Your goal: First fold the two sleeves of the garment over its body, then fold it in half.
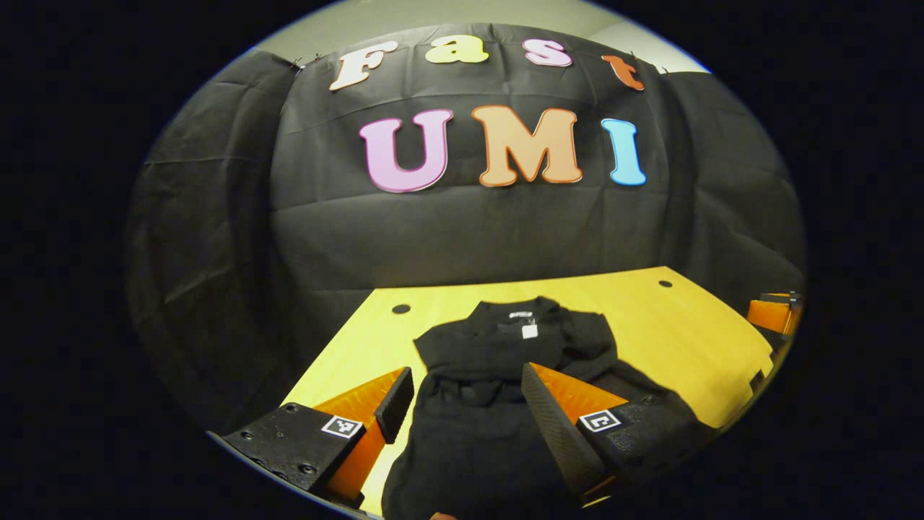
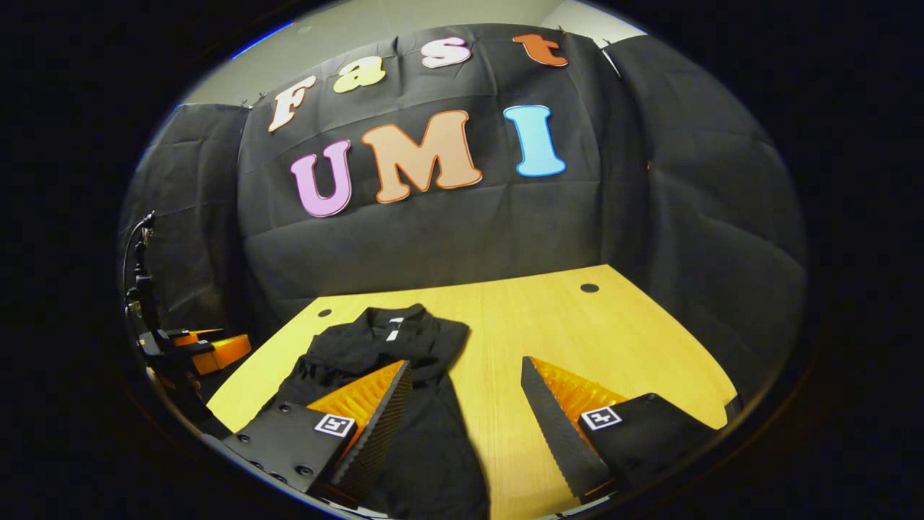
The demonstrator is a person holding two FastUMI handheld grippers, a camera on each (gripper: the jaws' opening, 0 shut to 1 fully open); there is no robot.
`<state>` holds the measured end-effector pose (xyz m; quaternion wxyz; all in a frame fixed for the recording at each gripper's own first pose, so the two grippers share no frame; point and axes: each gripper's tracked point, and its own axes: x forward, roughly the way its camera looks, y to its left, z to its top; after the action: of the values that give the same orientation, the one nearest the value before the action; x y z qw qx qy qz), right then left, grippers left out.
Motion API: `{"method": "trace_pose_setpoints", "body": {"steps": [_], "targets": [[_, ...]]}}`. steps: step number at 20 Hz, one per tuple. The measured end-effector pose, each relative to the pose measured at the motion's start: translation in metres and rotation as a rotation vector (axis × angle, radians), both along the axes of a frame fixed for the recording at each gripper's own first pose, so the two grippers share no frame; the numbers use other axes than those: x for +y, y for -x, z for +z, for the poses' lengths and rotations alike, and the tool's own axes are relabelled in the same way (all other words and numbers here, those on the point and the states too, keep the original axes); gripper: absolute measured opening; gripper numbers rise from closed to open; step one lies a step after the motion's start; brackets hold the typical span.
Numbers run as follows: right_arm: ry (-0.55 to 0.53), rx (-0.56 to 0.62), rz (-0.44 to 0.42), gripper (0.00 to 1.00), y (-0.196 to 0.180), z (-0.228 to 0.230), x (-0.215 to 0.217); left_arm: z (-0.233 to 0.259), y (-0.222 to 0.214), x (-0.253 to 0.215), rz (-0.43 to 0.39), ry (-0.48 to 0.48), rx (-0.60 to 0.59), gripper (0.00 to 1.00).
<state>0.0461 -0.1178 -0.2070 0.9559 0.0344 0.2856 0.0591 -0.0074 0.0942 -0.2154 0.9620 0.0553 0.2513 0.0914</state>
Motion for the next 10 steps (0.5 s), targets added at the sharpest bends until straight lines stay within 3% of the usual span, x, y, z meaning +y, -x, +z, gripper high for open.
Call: {"method": "trace_pose_setpoints", "body": {"steps": [10], "targets": [[0.081, 0.111, 0.013, 0.98, 0.081, -0.047, 0.011, -0.071, 0.118, 0.044, 0.079, 0.016, 0.175, 0.93]]}}
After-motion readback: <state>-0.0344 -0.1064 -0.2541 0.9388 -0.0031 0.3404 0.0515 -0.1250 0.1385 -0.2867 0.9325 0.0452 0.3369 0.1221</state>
